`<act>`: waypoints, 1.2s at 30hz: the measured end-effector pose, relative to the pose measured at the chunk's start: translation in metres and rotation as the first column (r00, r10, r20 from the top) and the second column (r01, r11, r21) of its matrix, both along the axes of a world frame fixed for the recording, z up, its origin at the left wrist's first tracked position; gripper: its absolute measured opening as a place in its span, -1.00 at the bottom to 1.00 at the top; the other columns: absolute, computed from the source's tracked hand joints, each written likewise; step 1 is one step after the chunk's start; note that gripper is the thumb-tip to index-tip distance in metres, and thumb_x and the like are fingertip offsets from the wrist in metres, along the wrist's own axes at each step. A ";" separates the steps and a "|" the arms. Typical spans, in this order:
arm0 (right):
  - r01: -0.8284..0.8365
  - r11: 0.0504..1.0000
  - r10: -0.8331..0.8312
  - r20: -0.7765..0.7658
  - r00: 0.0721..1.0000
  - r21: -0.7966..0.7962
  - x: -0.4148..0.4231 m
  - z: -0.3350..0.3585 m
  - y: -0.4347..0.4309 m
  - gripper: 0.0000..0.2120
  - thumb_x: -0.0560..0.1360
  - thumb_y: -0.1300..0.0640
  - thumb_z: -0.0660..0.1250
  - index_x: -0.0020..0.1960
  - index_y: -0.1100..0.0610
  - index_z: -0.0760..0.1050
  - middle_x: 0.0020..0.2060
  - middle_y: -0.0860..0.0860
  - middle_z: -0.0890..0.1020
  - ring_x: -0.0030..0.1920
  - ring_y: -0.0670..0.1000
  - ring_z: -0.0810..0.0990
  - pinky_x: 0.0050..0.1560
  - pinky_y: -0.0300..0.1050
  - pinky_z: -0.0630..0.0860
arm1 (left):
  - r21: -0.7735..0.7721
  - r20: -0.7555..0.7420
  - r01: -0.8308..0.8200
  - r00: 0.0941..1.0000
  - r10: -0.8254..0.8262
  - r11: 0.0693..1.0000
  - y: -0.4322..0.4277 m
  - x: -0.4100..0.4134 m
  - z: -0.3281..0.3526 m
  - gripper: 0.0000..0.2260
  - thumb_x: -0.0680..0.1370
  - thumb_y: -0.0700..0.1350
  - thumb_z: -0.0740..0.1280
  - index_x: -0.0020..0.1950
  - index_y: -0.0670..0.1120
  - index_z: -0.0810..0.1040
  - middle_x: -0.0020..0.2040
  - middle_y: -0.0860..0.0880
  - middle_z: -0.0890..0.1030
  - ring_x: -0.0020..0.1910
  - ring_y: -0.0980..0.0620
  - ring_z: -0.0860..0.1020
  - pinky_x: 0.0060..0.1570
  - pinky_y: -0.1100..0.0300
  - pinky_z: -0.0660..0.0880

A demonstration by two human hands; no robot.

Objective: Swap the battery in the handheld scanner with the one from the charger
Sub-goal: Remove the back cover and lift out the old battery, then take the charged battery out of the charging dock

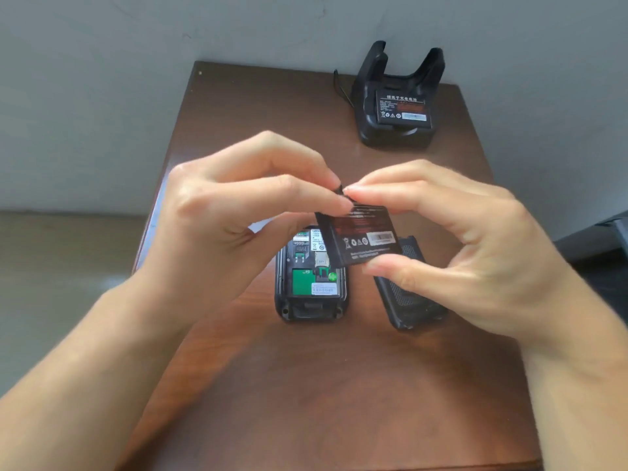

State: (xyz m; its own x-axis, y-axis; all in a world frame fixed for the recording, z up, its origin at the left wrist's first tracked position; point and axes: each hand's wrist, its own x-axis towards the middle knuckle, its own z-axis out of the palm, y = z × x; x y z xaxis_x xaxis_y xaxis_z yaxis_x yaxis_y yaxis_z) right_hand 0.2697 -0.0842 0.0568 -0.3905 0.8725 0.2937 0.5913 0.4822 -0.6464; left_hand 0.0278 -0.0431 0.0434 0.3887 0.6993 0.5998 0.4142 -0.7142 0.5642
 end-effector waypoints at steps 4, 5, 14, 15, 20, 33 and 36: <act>0.109 0.992 -0.111 0.041 0.993 0.060 0.019 -0.019 0.010 -0.53 0.47 0.17 0.53 0.37 0.16 0.57 0.22 0.02 0.63 0.29 -0.08 0.58 0.34 -0.22 0.45 | 0.065 0.049 -0.089 0.995 0.086 0.994 0.012 -0.001 -0.007 -0.83 0.61 -0.25 0.39 0.15 -0.05 0.66 0.14 -0.06 0.66 0.08 0.06 0.66 0.04 0.11 0.60; 0.141 0.989 -0.144 0.062 0.988 0.049 0.026 -0.026 0.012 -0.52 0.48 0.17 0.52 0.38 0.15 0.57 0.22 0.00 0.62 0.29 -0.07 0.58 0.35 -0.19 0.46 | 0.057 0.054 -0.117 0.992 0.114 0.991 0.015 -0.002 -0.009 -0.83 0.62 -0.25 0.36 0.14 -0.05 0.67 0.15 -0.05 0.66 0.07 0.04 0.66 0.02 0.08 0.61; 0.323 0.944 -0.301 0.224 0.927 -0.067 0.060 -0.053 0.021 -0.53 0.52 0.17 0.47 0.41 0.08 0.55 0.27 -0.09 0.58 0.31 -0.05 0.55 0.39 -0.03 0.47 | -0.090 -0.002 -0.185 0.983 0.185 0.979 0.029 -0.014 -0.026 -0.63 0.57 -0.32 0.21 0.11 0.08 0.67 0.22 0.03 0.64 0.03 -0.09 0.66 0.00 -0.05 0.62; 0.329 0.942 -0.306 0.233 0.923 -0.067 0.060 -0.054 0.022 -0.53 0.52 0.16 0.47 0.42 0.08 0.54 0.27 -0.10 0.57 0.31 -0.05 0.54 0.39 -0.04 0.46 | -0.116 0.021 -0.172 0.984 0.176 0.978 0.029 -0.014 -0.026 -0.62 0.58 -0.34 0.20 0.14 0.05 0.67 0.21 0.02 0.64 0.05 -0.05 0.66 0.01 -0.01 0.64; 0.353 0.933 -0.326 0.257 0.910 -0.064 0.060 -0.056 0.022 -0.53 0.52 0.16 0.47 0.41 0.05 0.55 0.28 -0.14 0.56 0.32 -0.06 0.53 0.38 -0.03 0.47 | -0.169 0.110 -0.082 0.989 0.102 0.982 0.026 -0.009 -0.027 -0.62 0.57 -0.38 0.19 0.21 -0.02 0.63 0.13 0.03 0.64 0.09 -0.03 0.64 -0.03 0.05 0.65; 0.423 0.906 -0.406 0.259 0.876 -0.011 0.054 -0.015 0.047 -0.49 0.56 0.02 0.40 0.49 -0.02 0.43 0.43 -0.15 0.50 0.46 -0.08 0.44 0.44 0.08 0.44 | -0.251 -0.030 -0.186 0.982 0.184 0.950 0.046 0.003 -0.025 -0.64 0.50 -0.43 0.33 0.08 -0.01 0.68 -0.05 0.11 0.66 -0.04 0.08 0.61 -0.15 0.41 0.54; 0.433 0.900 -0.428 0.309 0.850 0.053 0.049 0.004 0.087 -0.48 0.55 -0.02 0.42 0.48 0.00 0.44 0.39 -0.10 0.55 0.39 0.00 0.52 0.34 0.14 0.52 | -0.256 -0.135 -0.175 0.980 0.144 0.951 0.080 0.026 -0.015 -0.72 0.48 -0.21 0.30 0.09 0.07 0.65 -0.02 0.12 0.67 -0.07 0.11 0.62 -0.07 0.11 0.61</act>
State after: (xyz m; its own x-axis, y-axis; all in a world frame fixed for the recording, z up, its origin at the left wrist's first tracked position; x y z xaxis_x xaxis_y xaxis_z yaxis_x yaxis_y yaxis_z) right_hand 0.3183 0.0028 0.0608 -0.0418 0.9779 0.2051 0.9056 0.1237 -0.4056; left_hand 0.0536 0.0368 0.0282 0.3137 0.8857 0.3422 0.5826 -0.4642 0.6672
